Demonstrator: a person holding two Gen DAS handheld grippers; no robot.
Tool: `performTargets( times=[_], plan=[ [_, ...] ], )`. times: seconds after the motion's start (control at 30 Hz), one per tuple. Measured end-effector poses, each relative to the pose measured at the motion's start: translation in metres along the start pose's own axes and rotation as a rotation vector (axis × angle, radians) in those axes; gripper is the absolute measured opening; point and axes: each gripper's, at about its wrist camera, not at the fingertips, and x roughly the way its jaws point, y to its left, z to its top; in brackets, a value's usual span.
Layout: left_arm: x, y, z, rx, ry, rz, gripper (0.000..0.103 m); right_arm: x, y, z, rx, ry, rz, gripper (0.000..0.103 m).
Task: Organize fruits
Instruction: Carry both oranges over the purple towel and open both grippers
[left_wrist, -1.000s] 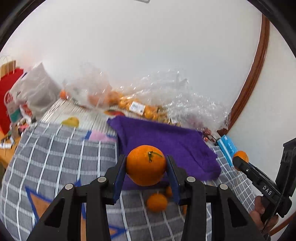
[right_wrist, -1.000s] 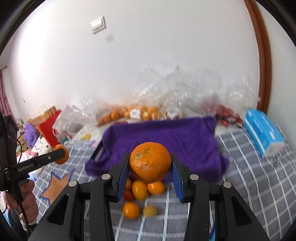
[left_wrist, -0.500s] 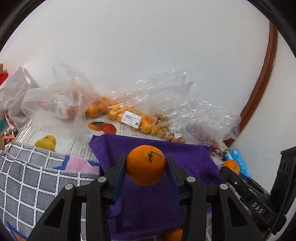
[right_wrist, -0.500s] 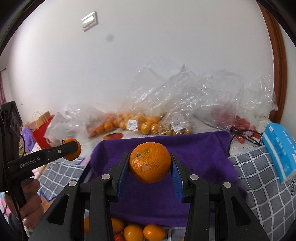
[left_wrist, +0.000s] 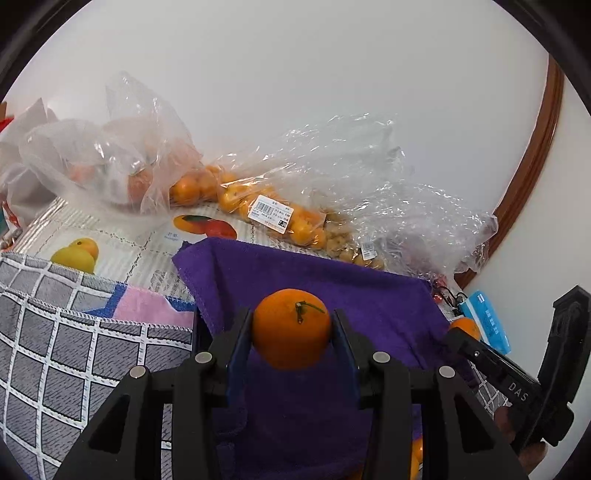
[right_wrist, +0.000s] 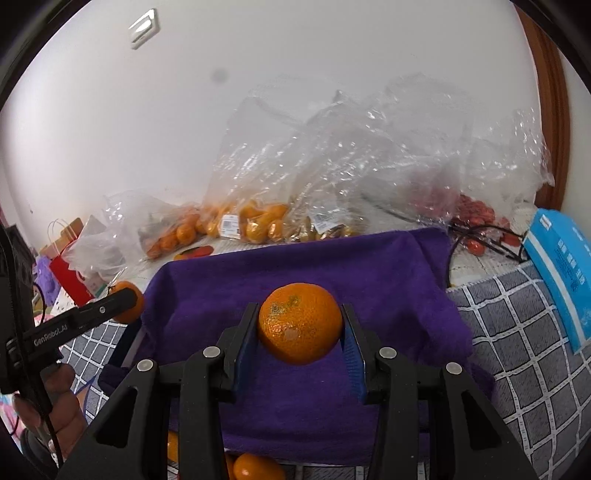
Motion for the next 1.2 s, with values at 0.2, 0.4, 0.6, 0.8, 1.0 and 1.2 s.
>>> performTargets(
  times=[0.2,0.4,0.6,0.8,1.0,1.2],
  plan=[
    [0.007,0.004,-0.002,-0.007,-0.004,0.028,0.041,0.011,-0.012,-0.002,0.022,0.007,-0.023,0.043],
    [0.02,0.002,-0.009,0.016,0.029,0.039,0.041,0.017,-0.016,-0.004,0.031,0.018,-0.011,0.043],
    [0.025,-0.005,-0.014,0.039,0.053,0.015,0.041,0.027,-0.013,-0.01,0.019,0.057,-0.021,0.043],
    [0.034,-0.01,-0.019,0.074,0.075,0.032,0.041,0.035,-0.013,-0.014,0.015,0.094,-0.029,0.043],
    [0.035,-0.007,-0.018,0.069,0.079,0.034,0.041,0.037,-0.014,-0.018,0.013,0.107,-0.045,0.043],
    [0.038,-0.007,-0.019,0.072,0.087,0.047,0.041,0.041,-0.01,-0.02,-0.003,0.117,-0.053,0.043]
  ],
)
